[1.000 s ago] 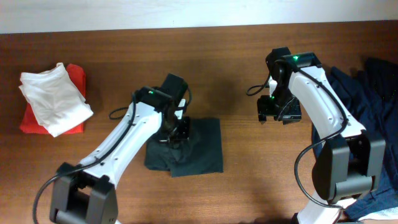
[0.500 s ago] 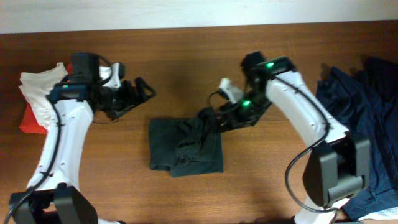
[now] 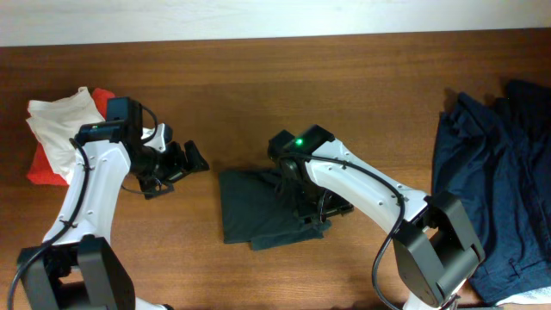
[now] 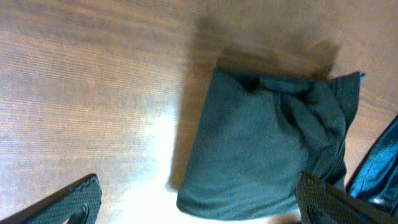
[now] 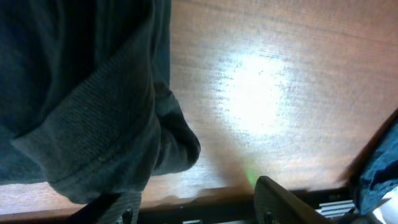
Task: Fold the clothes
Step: 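Grasp the folded bundle's sides with both grippers and lift it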
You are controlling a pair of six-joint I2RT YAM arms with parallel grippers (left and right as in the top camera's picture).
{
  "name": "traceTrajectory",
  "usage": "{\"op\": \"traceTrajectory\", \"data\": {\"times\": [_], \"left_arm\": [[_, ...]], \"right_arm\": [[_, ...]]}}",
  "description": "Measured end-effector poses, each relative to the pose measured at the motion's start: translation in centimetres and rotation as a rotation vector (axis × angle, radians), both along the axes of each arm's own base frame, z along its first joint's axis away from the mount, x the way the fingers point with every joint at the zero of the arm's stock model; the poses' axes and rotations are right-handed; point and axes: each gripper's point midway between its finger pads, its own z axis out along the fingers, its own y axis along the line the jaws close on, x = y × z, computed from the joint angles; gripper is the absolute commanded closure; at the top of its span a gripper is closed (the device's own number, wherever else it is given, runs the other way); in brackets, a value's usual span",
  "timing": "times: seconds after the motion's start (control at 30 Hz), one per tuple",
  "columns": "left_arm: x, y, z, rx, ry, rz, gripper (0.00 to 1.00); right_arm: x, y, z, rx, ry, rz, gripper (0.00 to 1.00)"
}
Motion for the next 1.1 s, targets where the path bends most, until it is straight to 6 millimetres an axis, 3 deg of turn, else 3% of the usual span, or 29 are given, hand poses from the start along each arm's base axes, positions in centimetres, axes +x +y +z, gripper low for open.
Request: {"op": "traceTrajectory", "data": {"times": [0.1,0.13,0.17,0.23,0.3,0.33,0.4,0.47,0.5,0.53,0.57,0.73,0.77,0.8,0.83,0.87,0.93,0.97,1.0,1.1], "left_arm": [[-0.7,-0.8,0.0,0.001,0.017,-0.046,0.01],[-0.5,-1.6,-0.1,0.006,0.000,-0.078,0.01],[-0.3,-2.6,-0.3,0.008,-0.025,-0.118,0.01],[0.0,-5.0,-1.3,0.010,-0.075,-0.200,0.01],[0.1,-6.3,-2.5,0.009,-0.114,-0.241,0.01],[-0.8,-7.1,-3.8,0.010,-0.102,-0.267,0.01],[-2.9,-7.9,-5.9,0.009,-0.059,-0.299,0.01],[-4.6,-8.0,-7.5,0.009,-0.024,-0.314,0.01],[-6.0,-7.9,-8.4,0.010,0.013,-0.320,0.01],[-7.0,-7.9,-9.0,0.003,0.039,-0.322,0.01],[-7.3,-7.9,-9.0,-0.002,0.036,-0.322,0.01],[-8.6,-7.9,-9.0,-0.018,0.054,-0.323,0.01],[-9.3,-7.0,-8.8,0.034,0.103,-0.321,0.01],[-8.9,-6.5,-8.5,0.073,0.100,-0.321,0.01],[-6.7,-6.3,-7.1,0.107,0.027,-0.317,0.01],[-1.9,-6.9,-3.1,0.125,-0.164,-0.303,0.01],[4.5,-7.8,3.1,0.136,-0.471,-0.295,0.01],[5.0,-7.9,3.4,0.140,-0.497,-0.305,0.01],[5.2,-7.9,2.3,0.141,-0.471,-0.312,0.02],[3.9,-8.2,-4.3,0.121,-0.265,-0.347,0.02]], "right_arm": [[0.6,-0.1,0.4,0.018,-0.012,-0.020,0.39],[1.8,0.0,1.2,0.051,-0.042,-0.039,0.41],[4.2,0.2,2.8,0.121,-0.118,-0.068,0.41],[6.5,0.8,4.1,0.292,-0.151,-0.064,0.44],[6.0,2.6,4.0,0.422,-0.093,-0.018,0.48],[4.9,3.1,2.9,0.459,-0.029,-0.003,0.55],[3.1,3.1,-0.2,0.473,0.050,-0.001,0.96],[1.5,2.5,-2.9,0.465,0.096,-0.013,0.96],[0.4,1.5,-4.2,0.425,0.124,-0.054,0.88],[0.4,0.5,-4.6,0.377,0.120,-0.106,0.71],[0.7,-0.2,-4.7,0.350,0.108,-0.144,0.63],[1.9,-3.9,-4.9,0.263,0.078,-0.271,0.56],[1.8,-4.9,-4.7,0.256,0.096,-0.277,0.56],[1.7,-5.6,-4.0,0.253,0.108,-0.283,0.56],[2.6,-5.8,-2.8,0.276,0.074,-0.289,0.56],[3.6,-5.5,-1.3,0.320,0.022,-0.290,0.56],[3.9,-3.1,2.1,0.498,-0.026,-0.241,0.56],[3.4,-2.0,2.5,0.541,-0.007,-0.210,0.56],[2.8,-0.5,2.6,0.568,0.008,-0.156,0.55],[2.0,3.7,2.5,0.642,-0.006,-0.020,0.53]]}}
